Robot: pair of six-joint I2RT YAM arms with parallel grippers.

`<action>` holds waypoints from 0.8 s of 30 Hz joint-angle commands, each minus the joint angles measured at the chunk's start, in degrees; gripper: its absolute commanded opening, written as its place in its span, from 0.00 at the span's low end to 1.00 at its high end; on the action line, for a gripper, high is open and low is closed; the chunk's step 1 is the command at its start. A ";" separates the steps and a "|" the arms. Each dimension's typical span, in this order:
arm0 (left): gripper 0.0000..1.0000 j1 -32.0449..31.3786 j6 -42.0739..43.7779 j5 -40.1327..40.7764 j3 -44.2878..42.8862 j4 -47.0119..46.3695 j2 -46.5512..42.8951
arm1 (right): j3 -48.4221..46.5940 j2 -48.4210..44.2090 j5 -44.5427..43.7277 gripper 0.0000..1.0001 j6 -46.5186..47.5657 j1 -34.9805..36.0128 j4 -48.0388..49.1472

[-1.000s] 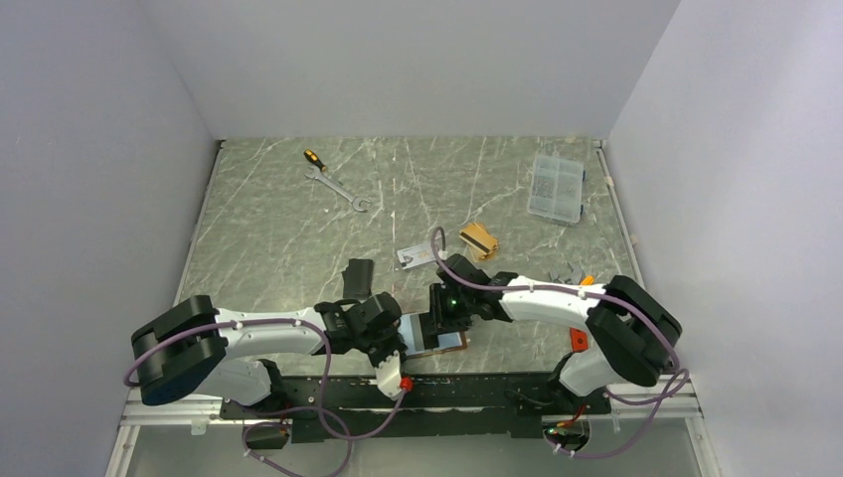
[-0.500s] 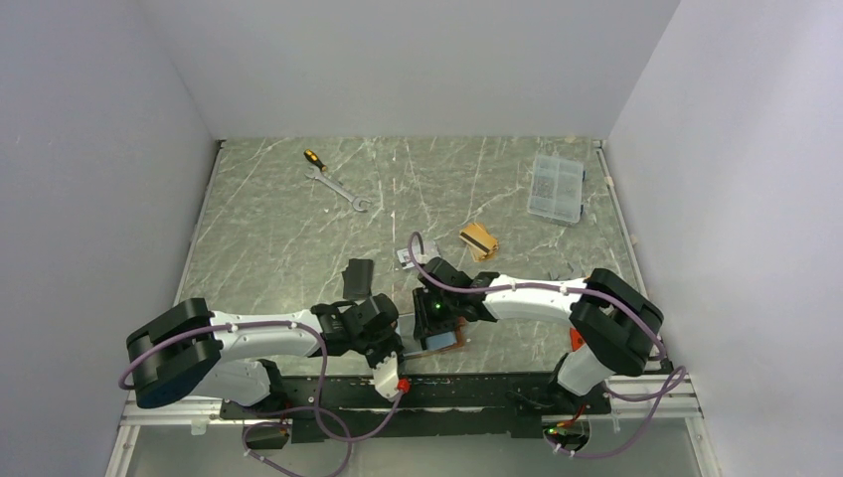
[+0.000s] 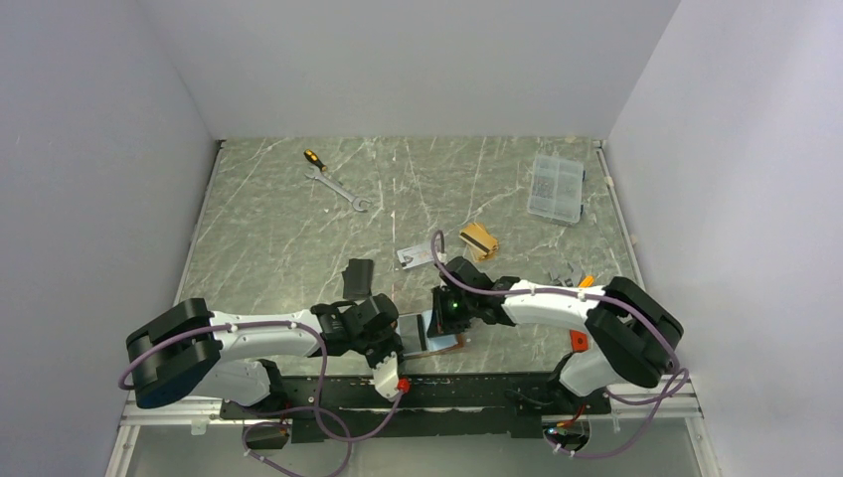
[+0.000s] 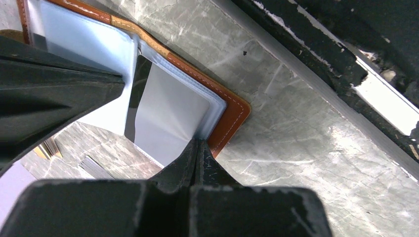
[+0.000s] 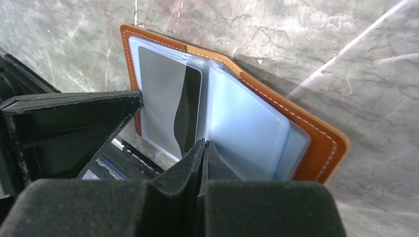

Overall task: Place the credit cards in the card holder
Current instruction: Insert the credit card into the card holder.

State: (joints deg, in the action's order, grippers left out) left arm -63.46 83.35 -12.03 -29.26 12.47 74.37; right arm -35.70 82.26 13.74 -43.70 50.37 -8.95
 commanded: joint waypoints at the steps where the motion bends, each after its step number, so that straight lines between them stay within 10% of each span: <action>1: 0.00 0.16 -0.64 -0.24 0.40 6.45 0.43 | -2.18 3.36 0.70 0.00 -0.26 1.01 2.55; 24: 0.00 1.76 1.10 -0.29 -2.69 9.41 1.18 | -7.86 2.24 -7.45 0.00 1.34 5.51 -12.67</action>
State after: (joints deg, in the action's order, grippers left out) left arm -62.04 83.53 -11.73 -32.14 18.41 75.16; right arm -42.09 87.05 9.37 -42.46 55.61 -16.25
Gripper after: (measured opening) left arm 0.009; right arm 0.007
